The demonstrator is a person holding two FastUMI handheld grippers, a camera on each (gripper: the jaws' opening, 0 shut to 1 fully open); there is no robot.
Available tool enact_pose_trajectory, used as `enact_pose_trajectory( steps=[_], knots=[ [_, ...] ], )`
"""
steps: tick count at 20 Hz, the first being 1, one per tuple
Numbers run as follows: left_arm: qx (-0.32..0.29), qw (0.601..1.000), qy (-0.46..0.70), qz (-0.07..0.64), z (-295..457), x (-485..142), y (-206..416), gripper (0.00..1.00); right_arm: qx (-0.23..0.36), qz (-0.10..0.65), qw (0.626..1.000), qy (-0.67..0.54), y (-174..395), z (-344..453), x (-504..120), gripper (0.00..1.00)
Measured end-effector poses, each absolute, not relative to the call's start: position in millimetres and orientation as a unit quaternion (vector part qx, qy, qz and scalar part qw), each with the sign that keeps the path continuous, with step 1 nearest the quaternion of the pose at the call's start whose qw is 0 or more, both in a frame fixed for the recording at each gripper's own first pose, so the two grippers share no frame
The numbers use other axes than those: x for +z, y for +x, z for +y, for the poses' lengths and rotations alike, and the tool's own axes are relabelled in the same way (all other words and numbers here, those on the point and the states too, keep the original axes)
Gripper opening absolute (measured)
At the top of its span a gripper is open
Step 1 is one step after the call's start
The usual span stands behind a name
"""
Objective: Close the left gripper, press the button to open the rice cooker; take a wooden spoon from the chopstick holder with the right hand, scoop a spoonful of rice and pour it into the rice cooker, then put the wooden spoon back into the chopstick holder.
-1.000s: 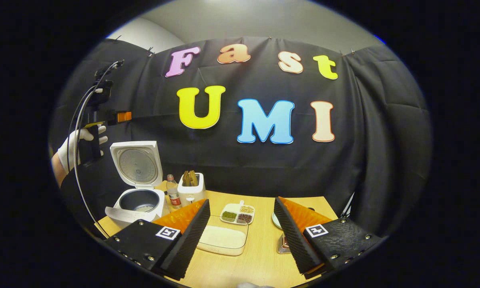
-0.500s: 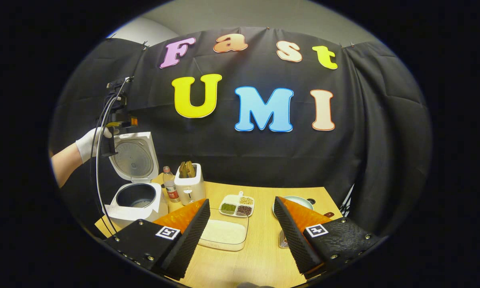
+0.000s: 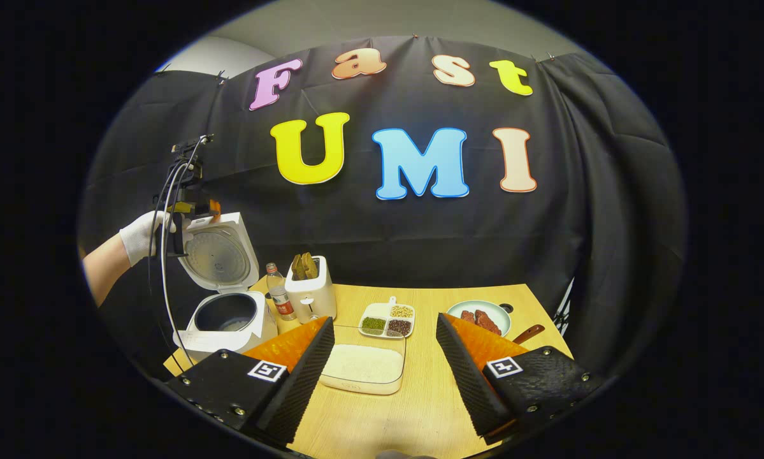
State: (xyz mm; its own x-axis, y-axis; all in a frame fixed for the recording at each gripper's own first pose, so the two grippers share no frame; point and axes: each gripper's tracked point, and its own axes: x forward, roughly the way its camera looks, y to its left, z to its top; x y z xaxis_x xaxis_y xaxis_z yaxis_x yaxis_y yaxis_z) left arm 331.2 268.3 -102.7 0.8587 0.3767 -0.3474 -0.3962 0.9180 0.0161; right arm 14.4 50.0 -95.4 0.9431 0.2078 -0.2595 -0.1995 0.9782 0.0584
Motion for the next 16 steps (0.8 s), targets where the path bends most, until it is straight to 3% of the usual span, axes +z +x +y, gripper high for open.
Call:
enact_pose_trajectory(
  steps=[9, 16],
  knots=[
    [0.175, 0.954, -0.045, 0.238, 224, -143, 253, 0.98, 0.123, 0.144, 0.981, 0.039, 1, 49, -107, 0.98],
    [0.152, 0.919, -0.074, 0.357, 187, -258, 186, 0.99, 0.115, 0.102, 0.988, 0.034, -8, 35, -89, 0.98]
  ],
)
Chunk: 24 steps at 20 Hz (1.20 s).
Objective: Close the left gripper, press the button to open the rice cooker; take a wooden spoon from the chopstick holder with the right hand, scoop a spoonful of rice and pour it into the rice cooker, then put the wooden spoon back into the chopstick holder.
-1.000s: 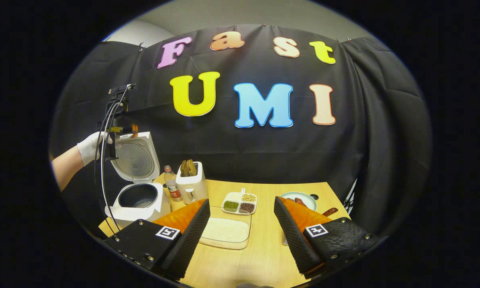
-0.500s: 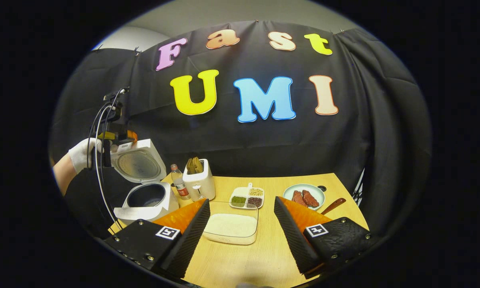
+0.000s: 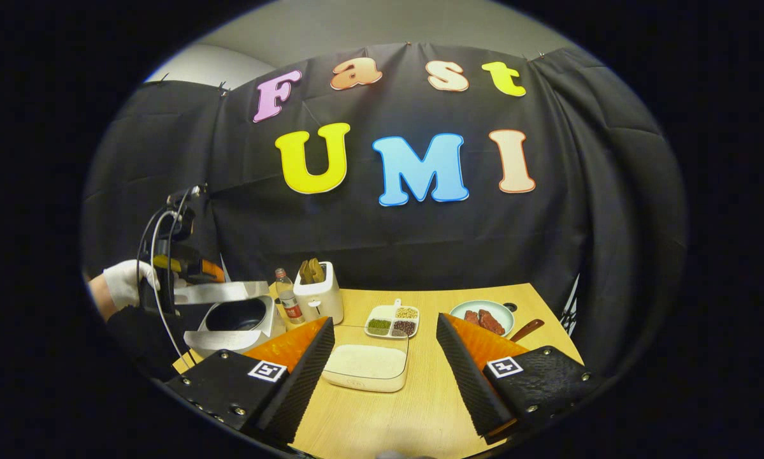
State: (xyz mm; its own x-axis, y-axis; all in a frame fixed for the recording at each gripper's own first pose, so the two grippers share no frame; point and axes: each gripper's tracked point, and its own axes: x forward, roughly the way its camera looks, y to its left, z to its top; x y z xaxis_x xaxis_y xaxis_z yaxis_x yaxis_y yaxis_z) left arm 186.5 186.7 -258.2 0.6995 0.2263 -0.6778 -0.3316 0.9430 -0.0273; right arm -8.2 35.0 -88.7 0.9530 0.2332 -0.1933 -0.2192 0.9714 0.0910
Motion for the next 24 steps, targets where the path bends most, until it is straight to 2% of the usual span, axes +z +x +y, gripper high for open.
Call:
enact_pose_trajectory(
  steps=[5, 6, 7, 8, 15, 24],
  knots=[
    [0.139, 0.898, -0.072, 0.410, 172, -307, 161, 0.98, 0.107, 0.085, 0.990, 0.034, -10, 27, -78, 0.98],
    [0.137, 0.897, -0.068, 0.415, 171, -313, 159, 0.98, 0.110, 0.085, 0.990, 0.037, -11, 28, -77, 0.94],
    [0.135, 0.895, -0.066, 0.419, 168, -316, 157, 0.99, 0.114, 0.089, 0.989, 0.042, -11, 29, -79, 0.94],
    [0.133, 0.894, -0.066, 0.423, 167, -319, 154, 0.99, 0.118, 0.091, 0.988, 0.047, -11, 31, -79, 0.98],
    [0.117, 0.879, -0.062, 0.459, 158, -333, 139, 0.99, 0.130, 0.100, 0.984, 0.067, -12, 35, -82, 0.98],
    [0.107, 0.896, -0.039, 0.430, 153, -333, 161, 1.00, 0.134, 0.108, 0.982, 0.085, -14, 27, -83, 0.98]
  ],
)
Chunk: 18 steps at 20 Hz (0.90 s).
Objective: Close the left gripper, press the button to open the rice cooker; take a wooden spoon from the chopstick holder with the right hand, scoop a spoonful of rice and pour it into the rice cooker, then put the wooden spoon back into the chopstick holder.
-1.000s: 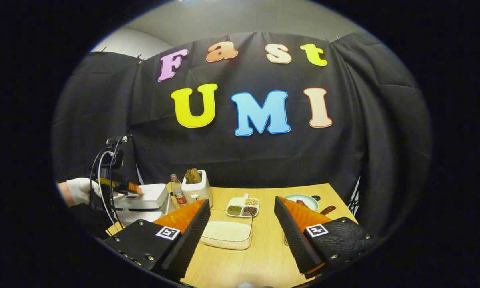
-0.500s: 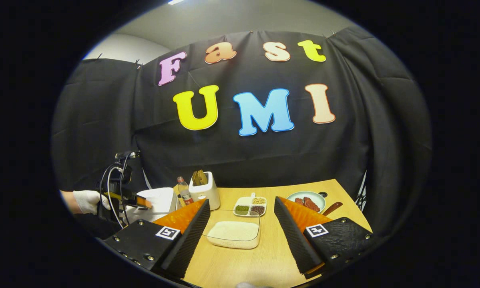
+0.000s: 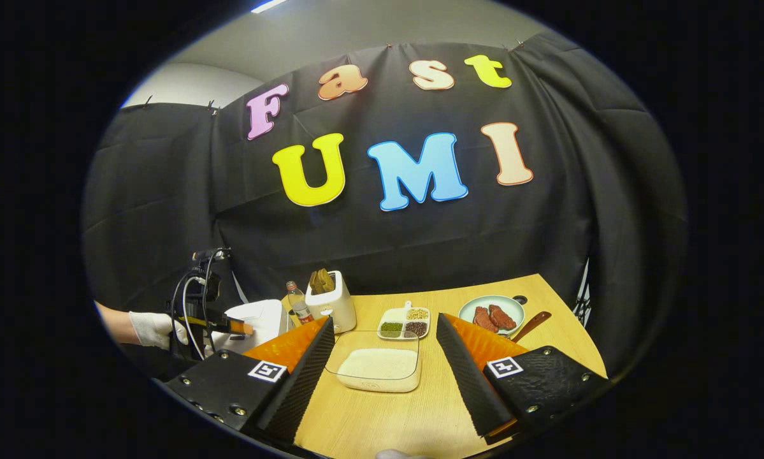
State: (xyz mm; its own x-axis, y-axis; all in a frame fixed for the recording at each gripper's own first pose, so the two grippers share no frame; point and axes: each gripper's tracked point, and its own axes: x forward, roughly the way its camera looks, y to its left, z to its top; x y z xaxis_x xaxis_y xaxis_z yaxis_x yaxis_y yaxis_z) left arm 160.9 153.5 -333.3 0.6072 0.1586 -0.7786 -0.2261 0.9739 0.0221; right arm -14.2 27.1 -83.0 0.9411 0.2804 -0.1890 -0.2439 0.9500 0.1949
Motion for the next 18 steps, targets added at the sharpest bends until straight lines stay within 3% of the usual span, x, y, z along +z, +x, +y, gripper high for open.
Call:
enact_pose_trajectory(
  steps=[7, 12, 18],
  knots=[
    [0.109, 0.911, -0.027, 0.398, 154, -314, 168, 1.00, 0.120, 0.096, 0.986, 0.066, -12, 16, -72, 0.98],
    [0.086, 0.965, 0.019, 0.248, 124, -208, 180, 0.98, 0.106, 0.071, 0.990, 0.054, -11, 9, -50, 0.98],
    [0.049, 0.995, 0.009, 0.085, 61, -66, 115, 0.99, 0.081, 0.020, 0.996, 0.039, -9, -1, -9, 0.98]
  ],
)
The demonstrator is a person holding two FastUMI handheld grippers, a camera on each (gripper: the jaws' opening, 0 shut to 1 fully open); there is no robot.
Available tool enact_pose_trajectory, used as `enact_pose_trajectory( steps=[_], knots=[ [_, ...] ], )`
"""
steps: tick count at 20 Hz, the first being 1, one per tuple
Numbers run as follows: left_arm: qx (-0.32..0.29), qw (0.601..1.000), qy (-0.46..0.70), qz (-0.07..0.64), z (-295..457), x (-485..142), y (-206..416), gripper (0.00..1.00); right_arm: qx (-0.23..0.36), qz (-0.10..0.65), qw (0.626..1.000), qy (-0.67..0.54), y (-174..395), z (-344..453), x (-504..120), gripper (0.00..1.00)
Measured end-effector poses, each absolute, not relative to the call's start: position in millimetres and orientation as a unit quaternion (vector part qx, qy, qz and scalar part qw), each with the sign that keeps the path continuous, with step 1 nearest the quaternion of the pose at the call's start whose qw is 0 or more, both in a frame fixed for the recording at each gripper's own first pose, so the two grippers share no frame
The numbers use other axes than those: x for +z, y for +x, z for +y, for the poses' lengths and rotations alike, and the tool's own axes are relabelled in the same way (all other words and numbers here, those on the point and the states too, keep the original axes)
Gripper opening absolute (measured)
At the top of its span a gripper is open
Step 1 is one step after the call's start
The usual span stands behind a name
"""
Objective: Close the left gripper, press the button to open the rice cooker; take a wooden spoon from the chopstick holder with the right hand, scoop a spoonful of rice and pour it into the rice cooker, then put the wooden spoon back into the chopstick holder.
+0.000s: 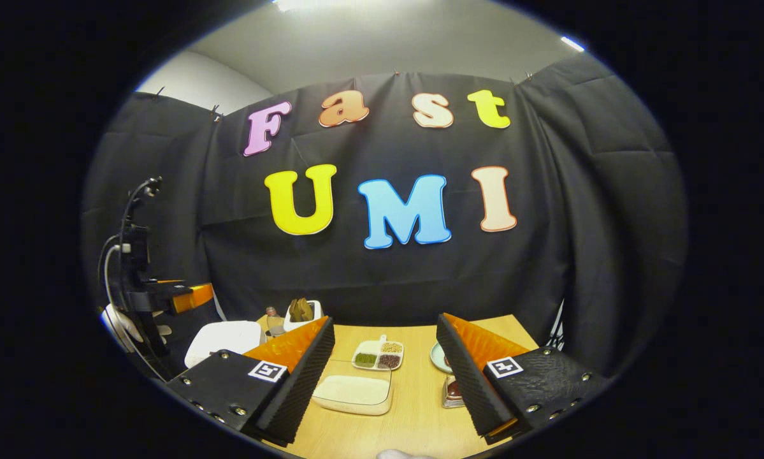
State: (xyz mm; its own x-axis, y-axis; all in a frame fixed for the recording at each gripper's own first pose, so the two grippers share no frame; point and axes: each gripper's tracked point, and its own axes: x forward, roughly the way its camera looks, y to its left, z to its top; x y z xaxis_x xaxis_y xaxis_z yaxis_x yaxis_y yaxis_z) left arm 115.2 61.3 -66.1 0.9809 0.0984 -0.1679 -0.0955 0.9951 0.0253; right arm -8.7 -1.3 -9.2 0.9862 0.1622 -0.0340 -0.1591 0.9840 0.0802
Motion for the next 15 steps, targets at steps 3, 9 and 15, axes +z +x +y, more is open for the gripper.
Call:
enact_pose_trajectory(
  steps=[3, 9, 15],
  knots=[
    [0.027, 0.999, 0.008, 0.038, 33, -26, 79, 0.99, 0.067, -0.005, 0.997, 0.039, -9, -6, 9, 0.98],
    [0.025, 0.999, 0.019, 0.014, 23, -11, 32, 1.00, 0.052, -0.028, 0.998, 0.032, -15, -11, 27, 0.98],
    [0.019, 1.000, 0.015, 0.019, 21, -10, 23, 0.98, 0.048, -0.026, 0.998, 0.035, -19, -13, 28, 0.98]
  ],
)
